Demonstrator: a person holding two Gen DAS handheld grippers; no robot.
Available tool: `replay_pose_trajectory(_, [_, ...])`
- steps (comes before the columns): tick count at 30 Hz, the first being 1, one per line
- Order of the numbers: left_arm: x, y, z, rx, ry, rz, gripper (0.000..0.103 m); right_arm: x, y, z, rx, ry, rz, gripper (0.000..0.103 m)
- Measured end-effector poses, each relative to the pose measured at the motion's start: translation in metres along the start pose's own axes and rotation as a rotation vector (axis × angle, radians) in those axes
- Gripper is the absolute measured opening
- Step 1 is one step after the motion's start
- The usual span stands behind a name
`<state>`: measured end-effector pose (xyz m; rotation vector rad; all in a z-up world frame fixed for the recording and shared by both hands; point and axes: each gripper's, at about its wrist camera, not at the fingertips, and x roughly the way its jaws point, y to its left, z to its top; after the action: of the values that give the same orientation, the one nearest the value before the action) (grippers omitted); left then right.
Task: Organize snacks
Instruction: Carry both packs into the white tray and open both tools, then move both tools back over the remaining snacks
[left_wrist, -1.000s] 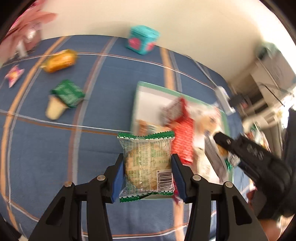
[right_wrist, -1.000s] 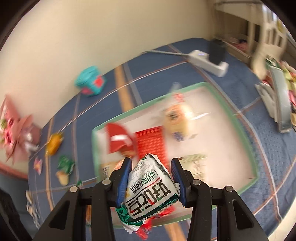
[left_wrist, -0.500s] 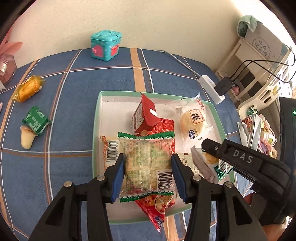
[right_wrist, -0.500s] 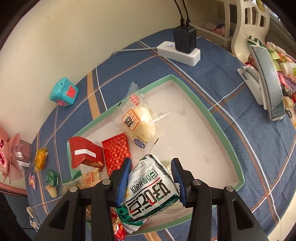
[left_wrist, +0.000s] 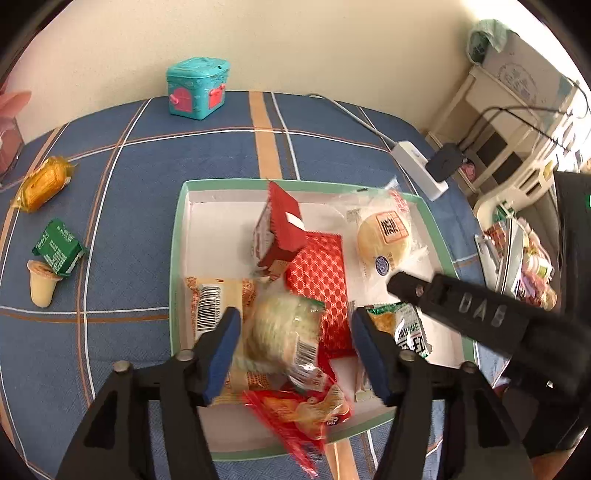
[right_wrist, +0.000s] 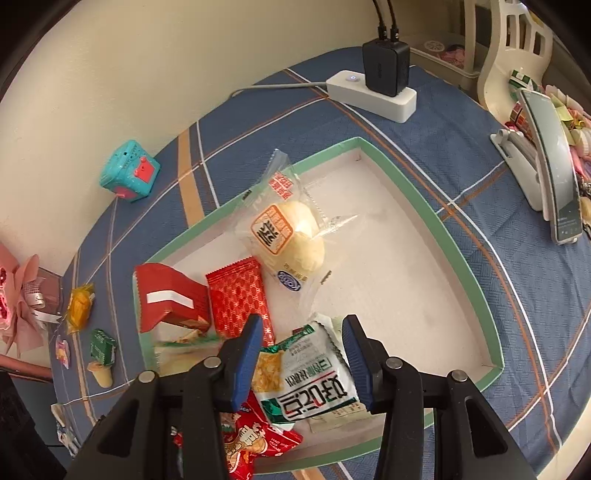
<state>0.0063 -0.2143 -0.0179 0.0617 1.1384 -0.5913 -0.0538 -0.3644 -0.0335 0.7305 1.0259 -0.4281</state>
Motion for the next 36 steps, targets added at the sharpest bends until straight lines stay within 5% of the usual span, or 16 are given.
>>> replay_pose_trajectory(4, [0.007, -0.018, -0.008, 0.103, 0.017, 0.085, 0.069, -0.004, -0.011, 0.003, 0.049, 0.017, 0.135, 0.067])
replay_pose_trajectory(9, [-0.004, -0.025, -0.003, 0.063, -0.041, 0.076, 0.072, -0.007, -0.027, 0.008, 0.048, 0.006, 0.081, 0.068])
replay_pose_trajectory(14, [-0.013, -0.014, 0.001, 0.038, -0.078, 0.09, 0.088, -0.014, -0.031, 0.008, 0.053, -0.017, 0.087, 0.079])
replay_pose_trajectory(19, [-0.022, 0.011, 0.007, -0.065, -0.102, 0.099, 0.095, -0.013, -0.023, 0.008, 0.005, -0.03, 0.069, 0.101])
replay_pose_trajectory(27, [-0.034, 0.058, 0.009, -0.258, -0.131, 0.119, 0.099, -0.021, -0.014, 0.007, -0.038, -0.09, 0.048, 0.103])
replay_pose_trajectory(36, [-0.034, 0.081, 0.007, -0.322, -0.103, 0.132, 0.1, -0.03, 0.002, 0.001, -0.096, -0.157, 0.024, 0.103])
